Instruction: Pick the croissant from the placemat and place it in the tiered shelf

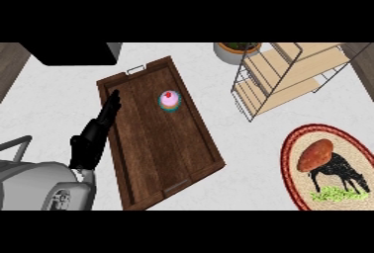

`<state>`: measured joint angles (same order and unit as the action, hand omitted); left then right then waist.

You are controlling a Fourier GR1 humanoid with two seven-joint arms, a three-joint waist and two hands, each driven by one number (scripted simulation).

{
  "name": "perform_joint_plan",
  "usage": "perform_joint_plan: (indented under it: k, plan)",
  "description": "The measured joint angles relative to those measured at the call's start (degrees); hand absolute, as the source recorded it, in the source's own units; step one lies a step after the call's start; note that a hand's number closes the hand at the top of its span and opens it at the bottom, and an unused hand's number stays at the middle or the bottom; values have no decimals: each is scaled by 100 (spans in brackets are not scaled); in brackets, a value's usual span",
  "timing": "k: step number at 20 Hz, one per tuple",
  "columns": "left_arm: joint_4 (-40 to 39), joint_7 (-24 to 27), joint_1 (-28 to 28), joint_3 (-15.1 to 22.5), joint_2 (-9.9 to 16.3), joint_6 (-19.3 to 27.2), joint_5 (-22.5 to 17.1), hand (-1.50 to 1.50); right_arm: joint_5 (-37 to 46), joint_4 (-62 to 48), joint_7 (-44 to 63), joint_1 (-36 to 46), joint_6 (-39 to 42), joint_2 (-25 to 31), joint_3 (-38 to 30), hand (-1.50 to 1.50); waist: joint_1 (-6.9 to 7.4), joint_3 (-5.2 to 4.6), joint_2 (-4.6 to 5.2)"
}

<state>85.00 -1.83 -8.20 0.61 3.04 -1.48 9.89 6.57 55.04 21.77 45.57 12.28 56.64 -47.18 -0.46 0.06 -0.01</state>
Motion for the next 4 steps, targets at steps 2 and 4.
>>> perform_joint_plan:
  k: [2,4]
  plan:
    - [-34,7,-12,-43,39,-55,-51,0,-110,-295,-340,-328,389,280,-170,-150,-7,1,3]
    - [-55,50,-19,-34,29,-64,-55,0,-226,-761,-669,-547,691,594,-368,-150,7,3,10]
